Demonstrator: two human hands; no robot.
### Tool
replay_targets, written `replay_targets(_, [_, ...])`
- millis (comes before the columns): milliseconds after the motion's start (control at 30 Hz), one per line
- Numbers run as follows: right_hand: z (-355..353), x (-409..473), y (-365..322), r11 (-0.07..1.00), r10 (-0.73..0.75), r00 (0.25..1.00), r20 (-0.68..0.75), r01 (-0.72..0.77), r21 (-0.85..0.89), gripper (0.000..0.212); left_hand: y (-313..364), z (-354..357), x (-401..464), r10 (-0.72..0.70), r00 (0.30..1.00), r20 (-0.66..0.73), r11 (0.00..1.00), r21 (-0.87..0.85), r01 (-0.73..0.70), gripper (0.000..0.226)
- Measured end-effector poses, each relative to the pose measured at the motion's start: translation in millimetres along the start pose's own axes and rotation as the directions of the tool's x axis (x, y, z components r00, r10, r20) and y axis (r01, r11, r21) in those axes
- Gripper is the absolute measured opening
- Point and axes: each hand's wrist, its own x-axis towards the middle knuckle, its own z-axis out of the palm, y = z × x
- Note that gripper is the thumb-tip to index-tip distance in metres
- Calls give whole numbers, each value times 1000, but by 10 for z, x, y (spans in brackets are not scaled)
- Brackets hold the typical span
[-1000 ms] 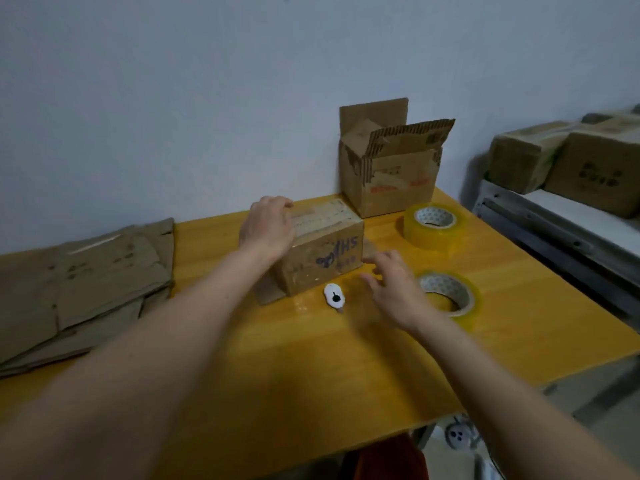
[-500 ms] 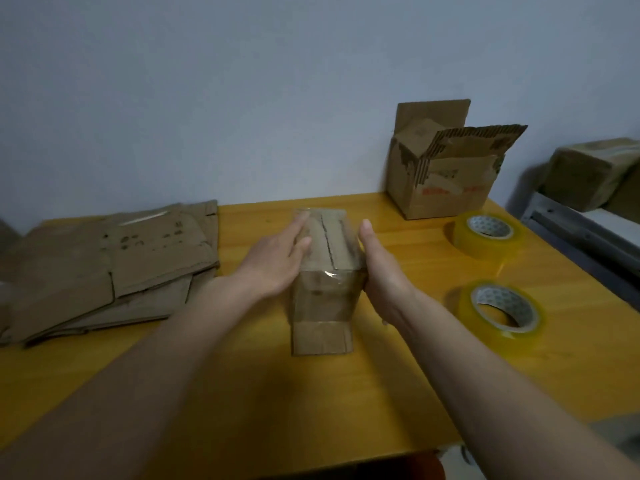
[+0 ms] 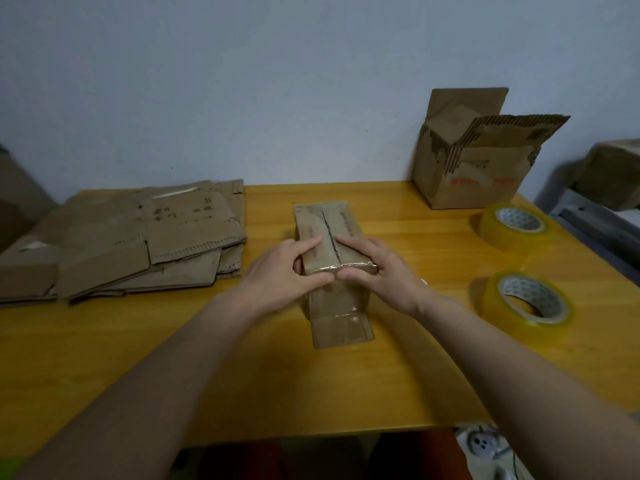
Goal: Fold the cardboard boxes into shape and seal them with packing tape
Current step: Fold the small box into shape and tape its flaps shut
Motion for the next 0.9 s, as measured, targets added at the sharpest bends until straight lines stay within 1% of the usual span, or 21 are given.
replay_targets(33, [-16, -1, 5, 1000, -7, 1000, 13, 7, -21, 59, 5, 14, 9, -1, 1000, 2, 1000, 20, 1, 81])
replay_targets(100, [-47, 5, 4, 998, -23, 999, 45, 25, -52, 63, 13, 29, 12, -4, 1000, 8, 993, 117, 3, 85])
replay_targets(167, [-93, -6, -17, 995, -23, 995, 93, 32, -97, 69, 11, 30, -5, -4, 999, 37, 977, 213, -4, 94])
replay_targets(267, [-160, -5, -88, 954, 26, 989, 143, 18, -299, 82, -17, -25, -6, 8, 988, 155, 957, 285, -53, 118])
replay_targets(333, [-124, 27, -214, 927, 15, 994, 110, 28, -374, 87, -31, -98, 16, 28, 973, 227, 945, 311, -100, 129])
replay_targets(400, [-24, 66, -344, 901, -56, 996, 64, 78, -427, 81, -45, -154, 33, 56, 958, 280, 946, 293, -141, 133])
replay_targets(433, [29, 72, -368, 880, -112, 993, 45, 120, -460, 73, -51, -177, 36, 66, 951, 302, 953, 263, -149, 132])
replay_targets(500, [88, 56, -315, 847, -241, 971, -1, 210, -488, 51, -64, -233, 40, 66, 946, 318, 973, 191, -132, 123])
replay_targets(567, [106, 39, -206, 857, -328, 940, -95, 254, -448, 36, -68, -283, 73, 72, 960, 269, 986, 123, -108, 110])
replay_targets(600, [126, 47, -168, 876, -340, 927, -162, 249, -414, 32, -74, -289, 90, 85, 970, 229, 989, 96, -110, 103])
replay_targets(700, [251, 129, -172, 942, -291, 876, -385, 191, -277, 36, -134, -204, 88, 151, 987, 59, 988, 34, -154, 89])
replay_targets(767, [332, 166, -178, 962, -264, 826, -499, 187, -199, 39, -198, -106, 83, 225, 974, -37, 974, 31, -224, 87])
replay_targets(800, [358, 174, -163, 963, -268, 801, -535, 198, -186, 39, -231, -58, 86, 277, 958, -76, 960, 57, -273, 87])
replay_targets(867, [384, 183, -131, 957, -289, 768, -571, 213, -198, 41, -287, 32, 92, 367, 919, -146, 928, 123, -351, 84])
replay_targets(900, [396, 191, -123, 955, -294, 761, -578, 213, -206, 41, -314, 76, 92, 381, 908, -174, 922, 140, -360, 84])
